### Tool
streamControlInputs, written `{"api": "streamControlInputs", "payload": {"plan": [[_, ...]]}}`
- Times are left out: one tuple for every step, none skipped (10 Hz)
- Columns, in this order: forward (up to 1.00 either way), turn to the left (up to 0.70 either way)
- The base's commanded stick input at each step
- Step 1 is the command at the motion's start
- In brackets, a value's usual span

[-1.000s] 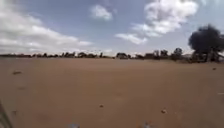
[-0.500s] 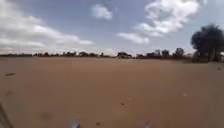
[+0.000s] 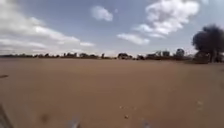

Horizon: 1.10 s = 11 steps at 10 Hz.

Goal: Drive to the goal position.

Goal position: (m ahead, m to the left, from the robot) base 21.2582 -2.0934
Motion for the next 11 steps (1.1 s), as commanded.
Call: {"api": "streamControlInputs", "payload": {"plan": [[0.70, 0.00], [0.70, 0.00], [0.70, 0.00], [0.70, 0.00], [0.70, 0.00], [0.70, 0.00], [0.70, 0.00], [0.70, 0.00], [0.70, 0.00], [0.70, 0.00], [0.70, 0.00]]}}
